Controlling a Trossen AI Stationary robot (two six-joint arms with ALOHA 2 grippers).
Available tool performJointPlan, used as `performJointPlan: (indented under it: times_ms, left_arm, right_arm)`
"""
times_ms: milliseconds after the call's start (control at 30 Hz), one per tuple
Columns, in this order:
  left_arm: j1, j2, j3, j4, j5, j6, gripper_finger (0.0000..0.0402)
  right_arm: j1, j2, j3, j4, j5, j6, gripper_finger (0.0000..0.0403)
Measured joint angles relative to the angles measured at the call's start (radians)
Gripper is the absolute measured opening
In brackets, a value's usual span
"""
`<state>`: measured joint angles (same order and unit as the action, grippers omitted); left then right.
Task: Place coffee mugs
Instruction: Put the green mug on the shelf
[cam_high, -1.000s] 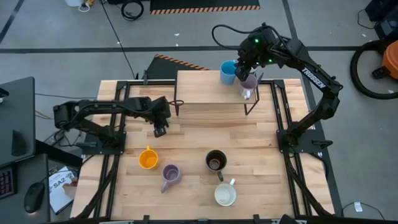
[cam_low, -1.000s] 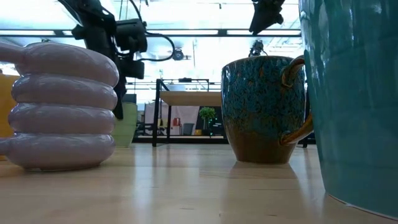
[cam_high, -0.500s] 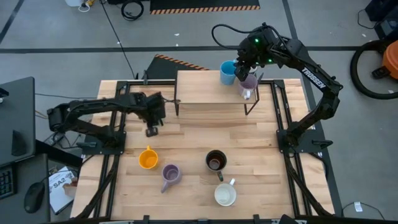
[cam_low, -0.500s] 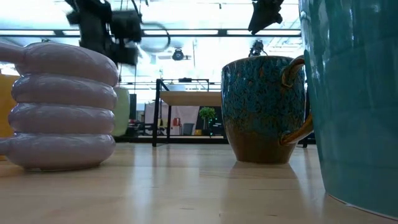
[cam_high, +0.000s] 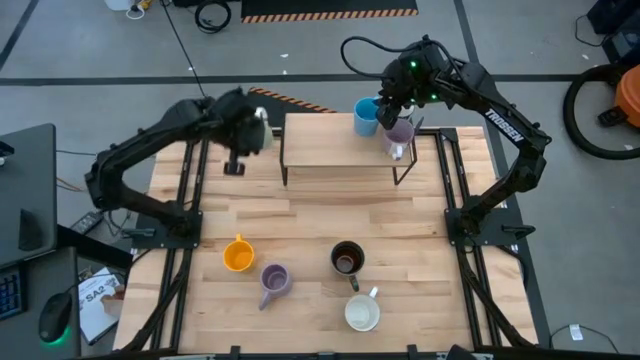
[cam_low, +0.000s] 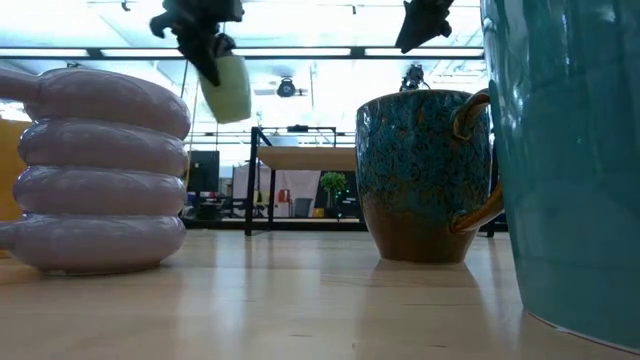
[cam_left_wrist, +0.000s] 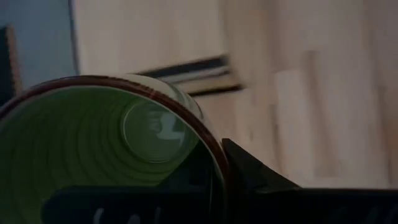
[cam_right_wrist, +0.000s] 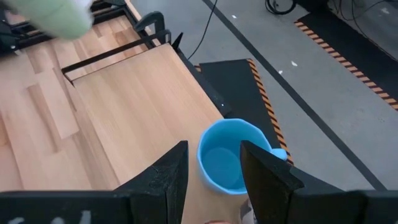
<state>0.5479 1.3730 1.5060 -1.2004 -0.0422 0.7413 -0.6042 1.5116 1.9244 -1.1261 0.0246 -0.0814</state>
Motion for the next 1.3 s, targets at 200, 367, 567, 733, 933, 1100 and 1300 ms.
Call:
performJointPlan:
  times_ms: [200, 367, 567, 733, 933, 1100, 1300]
  left_arm:
    - [0.043, 0.146, 0.164, 0.007, -0.032, 0.015, 0.0027]
    - [0.044, 0.307, 0.339, 0.019, -0.002, 0.003, 0.0027]
    - [0.032, 0.497, 0.526, -0.015, 0.046, -0.008, 0.0027]
    - [0.030, 0.575, 0.615, 0.008, 0.050, -0.031, 0.0027]
    - [0.022, 0.625, 0.635, 0.124, 0.084, -0.090, 0.0027]
    - [0.021, 0.652, 0.628, 0.264, 0.153, -0.179, 0.0027]
    - [0.013, 0.694, 0.629, 0.326, 0.218, -0.219, 0.0027]
  right_arm:
    - [0.020, 0.000, 0.000, 0.001, 0.000, 0.000, 0.0151]
    - [0.024, 0.000, 0.000, 0.010, 0.007, 0.002, 0.0151]
    - [0.024, 0.000, 0.000, 0.019, 0.014, 0.004, 0.0151]
    - [0.024, 0.000, 0.000, 0.018, 0.036, 0.004, 0.0151]
    - [0.021, 0.000, 0.000, 0.018, 0.036, 0.003, 0.0151]
    - [0.021, 0.000, 0.000, 0.018, 0.036, 0.003, 0.0151]
    - [0.021, 0.000, 0.000, 0.018, 0.035, 0.009, 0.0151]
